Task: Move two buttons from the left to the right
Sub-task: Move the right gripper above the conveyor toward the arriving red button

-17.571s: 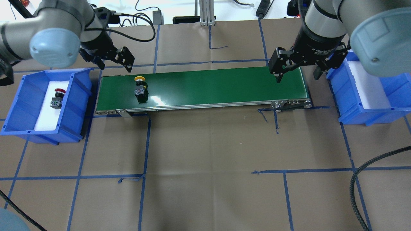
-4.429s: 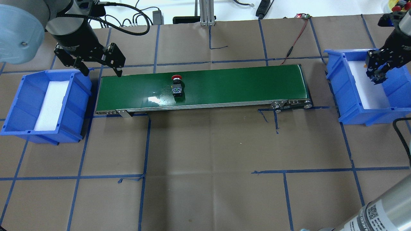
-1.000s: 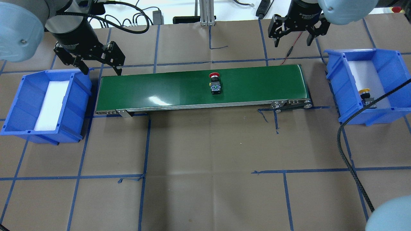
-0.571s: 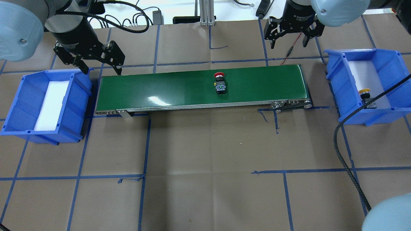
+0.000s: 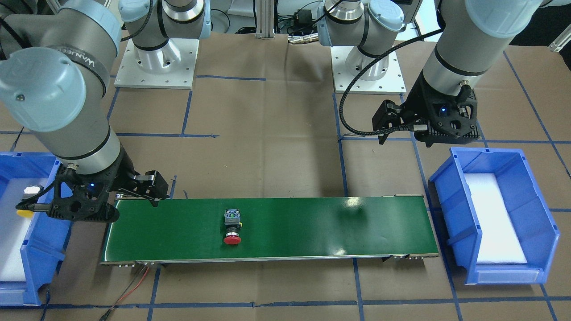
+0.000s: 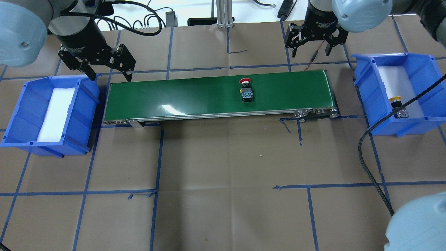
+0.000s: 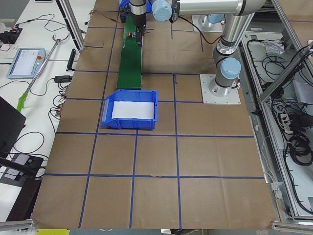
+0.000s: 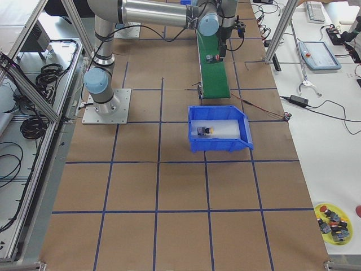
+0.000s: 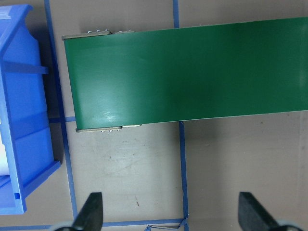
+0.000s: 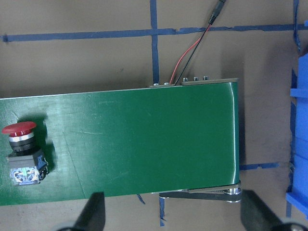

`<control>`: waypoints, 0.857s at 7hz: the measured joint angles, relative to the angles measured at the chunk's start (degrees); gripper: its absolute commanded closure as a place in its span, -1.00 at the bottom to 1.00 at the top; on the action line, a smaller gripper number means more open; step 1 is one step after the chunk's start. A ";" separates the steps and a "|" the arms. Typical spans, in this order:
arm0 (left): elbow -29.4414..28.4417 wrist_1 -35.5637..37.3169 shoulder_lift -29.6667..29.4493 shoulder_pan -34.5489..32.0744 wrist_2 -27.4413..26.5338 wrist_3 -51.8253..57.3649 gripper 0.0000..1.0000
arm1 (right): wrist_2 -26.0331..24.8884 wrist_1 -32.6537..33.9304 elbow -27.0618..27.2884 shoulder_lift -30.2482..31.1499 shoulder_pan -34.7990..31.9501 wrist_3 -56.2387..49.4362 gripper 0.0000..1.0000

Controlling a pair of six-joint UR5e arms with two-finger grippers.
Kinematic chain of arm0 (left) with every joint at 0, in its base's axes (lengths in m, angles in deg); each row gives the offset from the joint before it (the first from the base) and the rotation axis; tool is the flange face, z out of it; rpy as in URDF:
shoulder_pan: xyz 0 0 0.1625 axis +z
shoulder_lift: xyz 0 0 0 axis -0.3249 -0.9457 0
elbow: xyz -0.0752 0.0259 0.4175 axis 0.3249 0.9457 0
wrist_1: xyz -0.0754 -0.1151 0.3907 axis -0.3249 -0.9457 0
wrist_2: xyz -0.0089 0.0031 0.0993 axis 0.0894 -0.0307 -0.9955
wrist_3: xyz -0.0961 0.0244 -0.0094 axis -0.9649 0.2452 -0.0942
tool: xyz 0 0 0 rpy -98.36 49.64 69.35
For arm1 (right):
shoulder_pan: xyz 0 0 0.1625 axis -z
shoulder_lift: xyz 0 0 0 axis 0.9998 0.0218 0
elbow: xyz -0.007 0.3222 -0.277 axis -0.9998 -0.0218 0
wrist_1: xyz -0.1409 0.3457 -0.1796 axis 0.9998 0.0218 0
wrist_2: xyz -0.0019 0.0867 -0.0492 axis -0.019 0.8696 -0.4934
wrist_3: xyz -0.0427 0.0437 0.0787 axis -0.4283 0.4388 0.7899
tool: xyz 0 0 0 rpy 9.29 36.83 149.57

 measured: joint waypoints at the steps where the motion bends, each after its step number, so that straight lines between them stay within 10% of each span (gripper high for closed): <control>1: -0.01 0.00 0.00 0.00 0.00 0.00 -0.99 | -0.04 0.17 -0.06 -0.42 0.09 -0.04 -0.99; 6: 0.00 0.00 -0.02 0.00 0.00 0.00 -0.99 | 0.81 1.48 0.54 -1.64 -0.09 0.10 -0.96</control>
